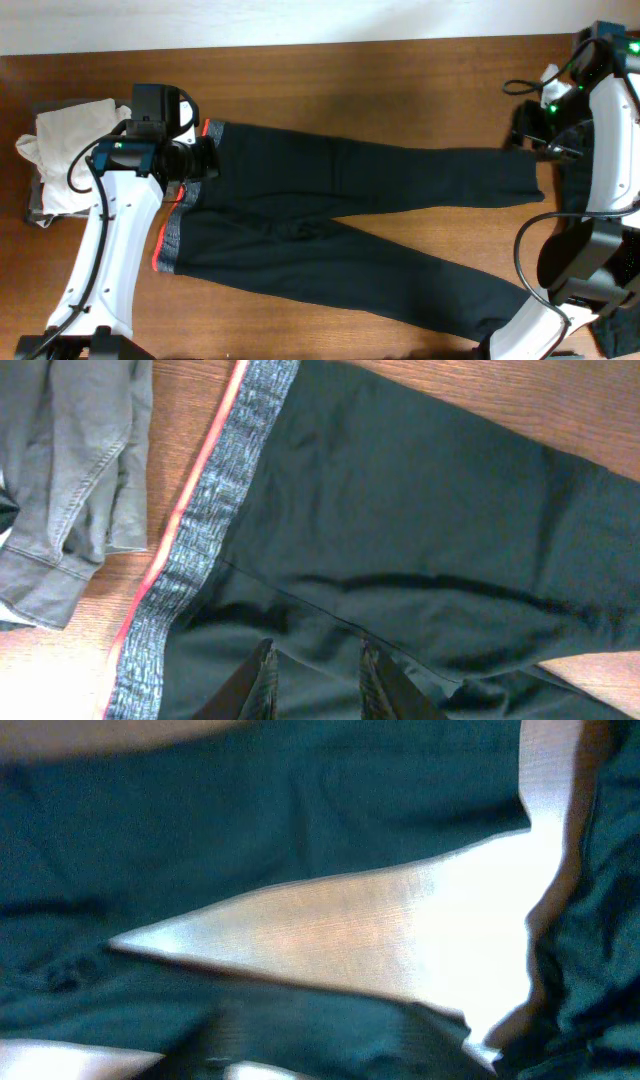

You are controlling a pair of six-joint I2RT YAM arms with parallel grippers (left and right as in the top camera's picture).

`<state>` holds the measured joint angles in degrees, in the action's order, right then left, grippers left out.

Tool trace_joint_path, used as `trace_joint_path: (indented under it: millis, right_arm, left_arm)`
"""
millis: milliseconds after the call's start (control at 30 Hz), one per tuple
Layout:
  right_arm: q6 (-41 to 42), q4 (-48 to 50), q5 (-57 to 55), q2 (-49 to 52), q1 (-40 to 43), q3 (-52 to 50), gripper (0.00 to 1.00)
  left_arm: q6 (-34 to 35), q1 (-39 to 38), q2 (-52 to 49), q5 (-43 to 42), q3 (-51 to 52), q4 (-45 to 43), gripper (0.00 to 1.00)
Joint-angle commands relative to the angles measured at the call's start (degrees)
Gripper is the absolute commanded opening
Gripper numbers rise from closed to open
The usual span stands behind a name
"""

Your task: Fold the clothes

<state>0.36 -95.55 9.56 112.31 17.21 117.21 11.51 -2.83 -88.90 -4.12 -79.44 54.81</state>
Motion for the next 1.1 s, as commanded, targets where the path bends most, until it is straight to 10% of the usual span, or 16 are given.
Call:
trace_joint_path:
  millis: [0,533,733,1067]
  right_arm:
    - [-0.3,-1.8,2.1,-3.1,2.3,0.3,0.31]
    - [3.6,2.2,0.5,-33.7,7.6,-36.7,0.38]
    - [15.4,15.0,-0.2,-39.9,8.8,-58.9,0.04]
    - [19.7,11.5,0.5,-32.0,0.2,-60.2,0.04]
  left_arm:
    - [-1.2,-0.2,-0.2,-0.6,-0.3,-0.2,0.28]
    - [-1.1,-0.2,-0.2,-0.6,-0.3,2.4,0.28]
    - [-0.2,-0.2,-0.2,-0.6,-0.3,2.9,0.29]
    - [1.3,-0.2,-0.2,-0.6,-0.3,3.5,0.29]
